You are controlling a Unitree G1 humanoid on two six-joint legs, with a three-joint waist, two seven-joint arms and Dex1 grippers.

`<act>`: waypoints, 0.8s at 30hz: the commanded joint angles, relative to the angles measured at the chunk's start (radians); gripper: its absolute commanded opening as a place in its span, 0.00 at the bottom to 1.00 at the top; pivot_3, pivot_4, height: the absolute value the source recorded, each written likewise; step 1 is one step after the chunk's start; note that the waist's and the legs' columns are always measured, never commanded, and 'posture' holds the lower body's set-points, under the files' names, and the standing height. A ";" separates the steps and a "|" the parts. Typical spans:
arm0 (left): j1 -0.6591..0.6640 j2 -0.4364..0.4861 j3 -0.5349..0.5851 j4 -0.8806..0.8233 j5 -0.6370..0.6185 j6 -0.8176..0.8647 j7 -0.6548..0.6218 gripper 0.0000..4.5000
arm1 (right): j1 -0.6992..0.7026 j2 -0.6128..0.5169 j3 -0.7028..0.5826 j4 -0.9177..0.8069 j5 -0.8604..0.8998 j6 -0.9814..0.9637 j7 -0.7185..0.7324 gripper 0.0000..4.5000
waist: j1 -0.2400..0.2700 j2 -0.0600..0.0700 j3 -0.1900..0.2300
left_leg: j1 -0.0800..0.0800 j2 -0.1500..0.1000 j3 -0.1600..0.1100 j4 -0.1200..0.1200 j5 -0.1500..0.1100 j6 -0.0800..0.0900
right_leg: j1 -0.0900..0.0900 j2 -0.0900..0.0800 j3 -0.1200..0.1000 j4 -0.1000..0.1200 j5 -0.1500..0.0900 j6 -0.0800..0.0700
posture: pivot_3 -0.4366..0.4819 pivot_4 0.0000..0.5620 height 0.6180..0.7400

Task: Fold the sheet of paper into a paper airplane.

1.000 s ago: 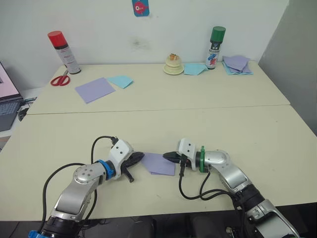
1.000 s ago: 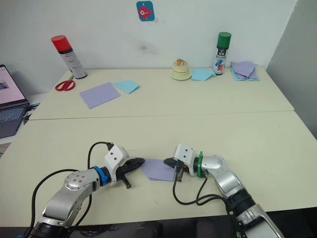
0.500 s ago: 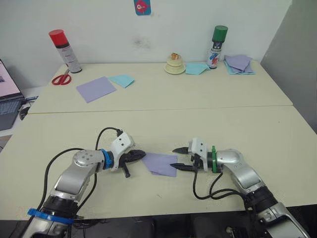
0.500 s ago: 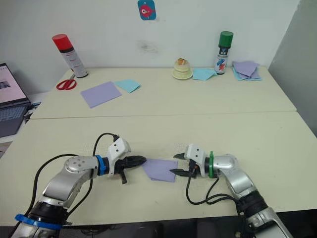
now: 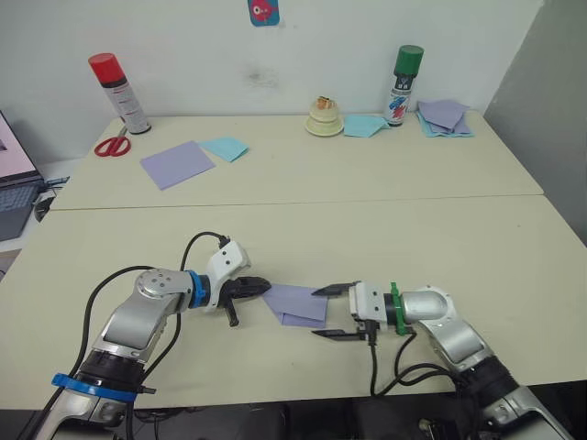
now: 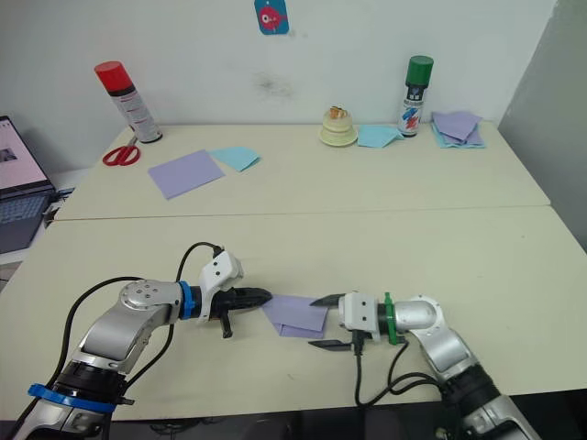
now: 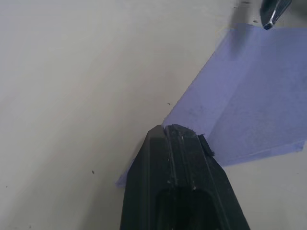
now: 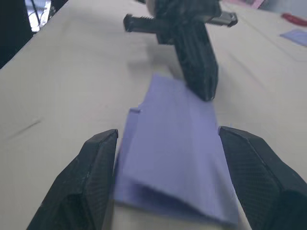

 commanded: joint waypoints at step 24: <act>-0.001 0.032 -0.045 0.043 0.044 -0.027 -0.051 0.00 | -0.056 0.093 -0.090 -0.011 0.174 0.462 -0.099 0.00 | -0.002 0.000 0.000 | 0.000 0.000 0.000 -0.001 0.000 0.000 | -0.001 0.000 0.000 0.001 0.001 -0.001 | 0.48 0.27 1.00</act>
